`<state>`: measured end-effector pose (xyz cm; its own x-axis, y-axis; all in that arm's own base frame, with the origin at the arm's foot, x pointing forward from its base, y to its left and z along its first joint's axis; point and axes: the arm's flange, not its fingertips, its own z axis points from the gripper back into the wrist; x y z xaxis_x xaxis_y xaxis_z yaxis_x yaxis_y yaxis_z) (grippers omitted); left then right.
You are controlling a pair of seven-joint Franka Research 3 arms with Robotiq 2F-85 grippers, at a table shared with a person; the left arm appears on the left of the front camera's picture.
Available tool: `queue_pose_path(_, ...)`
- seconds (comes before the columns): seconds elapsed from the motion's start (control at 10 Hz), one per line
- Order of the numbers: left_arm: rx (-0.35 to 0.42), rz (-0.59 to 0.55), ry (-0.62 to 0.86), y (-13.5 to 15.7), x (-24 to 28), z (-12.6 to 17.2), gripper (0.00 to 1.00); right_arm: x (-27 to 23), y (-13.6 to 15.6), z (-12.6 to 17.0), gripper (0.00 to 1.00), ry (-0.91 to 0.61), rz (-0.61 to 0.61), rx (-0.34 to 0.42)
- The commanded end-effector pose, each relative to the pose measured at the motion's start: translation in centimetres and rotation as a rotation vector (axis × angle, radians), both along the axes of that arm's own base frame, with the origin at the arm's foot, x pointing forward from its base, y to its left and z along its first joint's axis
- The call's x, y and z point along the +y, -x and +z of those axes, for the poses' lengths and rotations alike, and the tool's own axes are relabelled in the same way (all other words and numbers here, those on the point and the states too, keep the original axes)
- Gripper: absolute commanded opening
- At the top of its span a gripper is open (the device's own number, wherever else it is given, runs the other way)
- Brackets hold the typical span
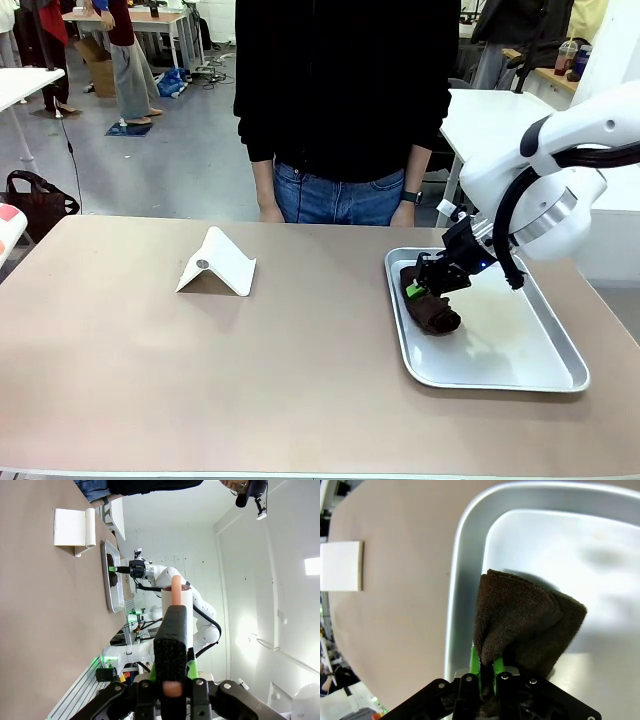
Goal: Clean the surface of the table.
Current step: Clean the area not pointed to by the person.
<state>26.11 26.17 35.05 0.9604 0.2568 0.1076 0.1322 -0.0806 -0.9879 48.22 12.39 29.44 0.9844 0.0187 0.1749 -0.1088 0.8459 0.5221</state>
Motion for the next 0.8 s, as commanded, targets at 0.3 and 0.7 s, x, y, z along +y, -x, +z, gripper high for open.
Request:
queue_pose_path(0.3, 0.009, 0.009, 0.013, 0.0, -0.3, 0.5, 0.22, -7.4, 1.2, 0.8, 0.11, 0.018, -0.123, -0.005)
queue_pose_path(0.7, 0.009, 0.009, 0.013, 0.0, -0.3, 0.5, 0.22, -13.5, 1.9, 0.5, 0.11, -0.043, -0.265, 0.0)
